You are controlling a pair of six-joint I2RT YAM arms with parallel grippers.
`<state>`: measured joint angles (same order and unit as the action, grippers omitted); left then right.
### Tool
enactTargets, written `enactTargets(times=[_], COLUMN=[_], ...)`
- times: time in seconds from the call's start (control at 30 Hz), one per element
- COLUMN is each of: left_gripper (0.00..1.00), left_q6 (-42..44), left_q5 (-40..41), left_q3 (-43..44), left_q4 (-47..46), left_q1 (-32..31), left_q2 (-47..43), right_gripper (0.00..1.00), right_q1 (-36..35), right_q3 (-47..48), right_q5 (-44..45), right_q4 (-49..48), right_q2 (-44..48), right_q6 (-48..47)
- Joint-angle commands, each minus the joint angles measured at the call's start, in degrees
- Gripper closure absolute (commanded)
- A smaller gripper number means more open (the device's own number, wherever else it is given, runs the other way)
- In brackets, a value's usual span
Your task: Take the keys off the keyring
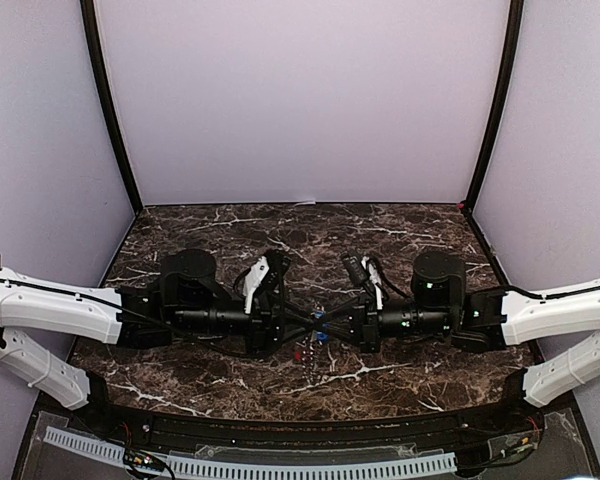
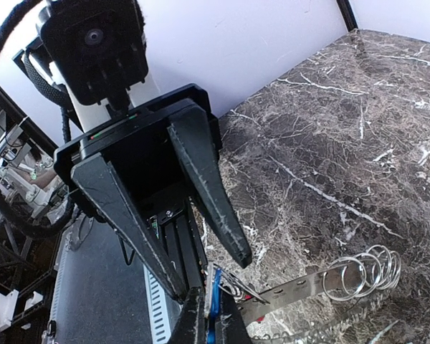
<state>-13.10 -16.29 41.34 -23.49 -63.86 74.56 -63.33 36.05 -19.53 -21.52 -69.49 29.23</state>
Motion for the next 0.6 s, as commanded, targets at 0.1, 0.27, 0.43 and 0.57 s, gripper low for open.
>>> enactTargets(times=[0.1, 0.27, 0.43, 0.57], left_gripper=[0.7, 0.7, 0.63, 0.63], left_q6=[2.5, 2.9, 4.1, 4.3], left_q5=[3.9, 0.3, 1.3, 1.5], left_q3=[3.3, 2.8, 1.1, -0.8], left_q4=[0.4, 0.6, 1.3, 1.3], left_q1=[0.3, 0.2, 0.6, 1.7], left_q2=[0.7, 0.8, -1.3, -3.8], right_gripper=[1.0, 1.0, 1.0, 1.0], right_q1=[0.0, 0.0, 0.0, 0.0], right_q3=[-0.2, -0.1, 0.2, 0.4], right_q5=[-1.5, -1.5, -2.0, -2.0], right_q4=[-5.2, -5.3, -5.3, -5.2], right_q2=[2.0, 2.0, 1.9, 2.0], right_q6=[0.4, 0.3, 0.2, 0.2])
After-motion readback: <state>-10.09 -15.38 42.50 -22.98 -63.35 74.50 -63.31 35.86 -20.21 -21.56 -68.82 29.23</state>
